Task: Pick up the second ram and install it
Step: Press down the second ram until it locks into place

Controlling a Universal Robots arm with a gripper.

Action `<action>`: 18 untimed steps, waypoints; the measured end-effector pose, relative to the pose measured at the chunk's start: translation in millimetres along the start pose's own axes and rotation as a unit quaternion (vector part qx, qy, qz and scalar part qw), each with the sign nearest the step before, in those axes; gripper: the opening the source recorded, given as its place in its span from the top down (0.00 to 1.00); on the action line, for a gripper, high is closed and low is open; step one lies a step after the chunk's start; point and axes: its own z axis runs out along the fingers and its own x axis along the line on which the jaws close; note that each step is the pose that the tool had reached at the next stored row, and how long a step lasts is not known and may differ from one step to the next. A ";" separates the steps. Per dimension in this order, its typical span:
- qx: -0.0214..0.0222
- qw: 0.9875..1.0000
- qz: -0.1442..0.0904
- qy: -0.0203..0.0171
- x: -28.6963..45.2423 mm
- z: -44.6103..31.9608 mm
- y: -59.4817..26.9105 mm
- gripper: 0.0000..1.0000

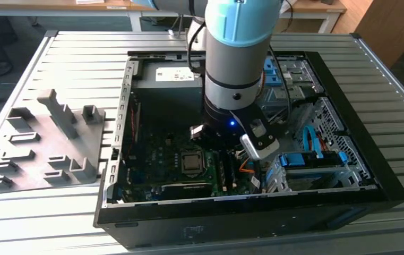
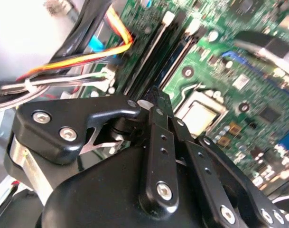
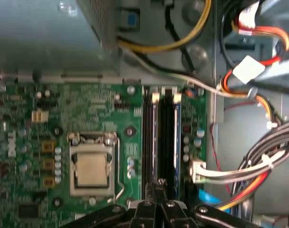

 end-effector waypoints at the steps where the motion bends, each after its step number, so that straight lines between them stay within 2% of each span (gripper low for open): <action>1: 0.002 1.000 0.000 0.000 0.0 0.6 -1.4 0.90; 4: 0.008 1.000 0.000 0.000 0.1 3.0 -2.4 0.90; 9: 0.011 1.000 -0.001 0.000 0.2 6.9 -2.6 0.90; 14: 0.011 1.000 -0.001 0.000 0.4 10.4 -2.5 0.90; 18: 0.010 1.000 0.000 0.000 0.3 9.3 -2.4 0.90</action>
